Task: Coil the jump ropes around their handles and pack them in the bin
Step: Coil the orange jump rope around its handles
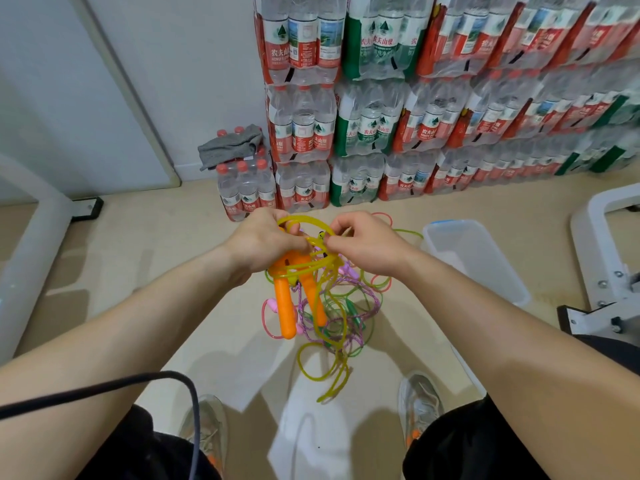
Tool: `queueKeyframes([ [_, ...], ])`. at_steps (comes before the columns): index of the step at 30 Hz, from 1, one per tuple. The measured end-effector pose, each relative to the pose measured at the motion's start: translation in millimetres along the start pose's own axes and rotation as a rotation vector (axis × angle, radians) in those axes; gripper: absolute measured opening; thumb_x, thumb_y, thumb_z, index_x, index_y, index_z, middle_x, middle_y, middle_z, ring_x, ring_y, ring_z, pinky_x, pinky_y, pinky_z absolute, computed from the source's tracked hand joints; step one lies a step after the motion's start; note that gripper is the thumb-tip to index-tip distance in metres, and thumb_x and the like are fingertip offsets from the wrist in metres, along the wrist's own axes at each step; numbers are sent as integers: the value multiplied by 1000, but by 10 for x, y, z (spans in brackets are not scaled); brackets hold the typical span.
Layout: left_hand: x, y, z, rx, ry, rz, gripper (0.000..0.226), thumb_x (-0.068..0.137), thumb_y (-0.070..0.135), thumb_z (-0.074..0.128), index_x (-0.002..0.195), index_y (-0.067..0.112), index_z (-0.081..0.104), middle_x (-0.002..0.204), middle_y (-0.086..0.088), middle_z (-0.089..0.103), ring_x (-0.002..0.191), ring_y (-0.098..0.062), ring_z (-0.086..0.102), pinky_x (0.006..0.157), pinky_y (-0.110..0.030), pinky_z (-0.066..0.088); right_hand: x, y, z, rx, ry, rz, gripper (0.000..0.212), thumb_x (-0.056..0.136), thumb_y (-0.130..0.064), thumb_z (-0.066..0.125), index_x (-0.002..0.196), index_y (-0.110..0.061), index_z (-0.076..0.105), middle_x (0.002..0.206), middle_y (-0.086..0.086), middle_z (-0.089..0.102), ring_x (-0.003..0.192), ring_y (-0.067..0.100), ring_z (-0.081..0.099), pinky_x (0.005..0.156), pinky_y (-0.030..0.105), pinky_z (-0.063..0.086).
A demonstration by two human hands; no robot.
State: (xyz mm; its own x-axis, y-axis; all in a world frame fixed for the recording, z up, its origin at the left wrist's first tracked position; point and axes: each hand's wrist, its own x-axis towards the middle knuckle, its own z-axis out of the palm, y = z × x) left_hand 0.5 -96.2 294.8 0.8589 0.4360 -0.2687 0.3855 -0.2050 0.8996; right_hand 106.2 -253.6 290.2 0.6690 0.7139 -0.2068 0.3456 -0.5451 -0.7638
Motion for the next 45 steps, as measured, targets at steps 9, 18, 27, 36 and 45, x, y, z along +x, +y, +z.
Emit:
queueKeyframes([
  [9,3,-16,-12,-243,-140,-43,28,71,-6,81,86,8,62,87,-18,63,83,-31,64,95,-59,50,-24,-9,-20,472,-43,143,22,93,-2,64,103,-13,48,79,12,63,60,18,68,55,35,58],
  [18,-20,-8,-78,-611,-314,-99,18,77,-1,68,75,17,71,95,-12,74,86,-24,73,88,-38,59,-60,-23,-46,411,-45,-137,16,100,-6,55,95,-21,55,83,11,51,72,19,58,49,29,47],
  [27,12,-77,-179,-636,-313,-101,61,74,6,73,131,12,52,114,-20,65,95,-28,70,84,-40,60,-47,6,69,181,149,-273,21,95,-27,61,93,-46,70,83,-7,68,75,23,66,71,44,59],
  [36,-9,-85,-121,-423,-268,-49,23,69,-3,77,91,1,74,93,-16,71,82,-27,71,87,-41,58,-10,54,40,28,24,-201,16,86,-40,76,89,-28,66,76,-3,72,68,14,70,72,46,59],
  [45,-31,-97,137,531,0,182,26,75,19,79,89,17,58,81,1,65,76,-20,62,66,-34,51,-16,46,163,-181,-115,-85,16,100,-25,47,87,-15,48,86,8,67,70,18,74,62,44,61],
])
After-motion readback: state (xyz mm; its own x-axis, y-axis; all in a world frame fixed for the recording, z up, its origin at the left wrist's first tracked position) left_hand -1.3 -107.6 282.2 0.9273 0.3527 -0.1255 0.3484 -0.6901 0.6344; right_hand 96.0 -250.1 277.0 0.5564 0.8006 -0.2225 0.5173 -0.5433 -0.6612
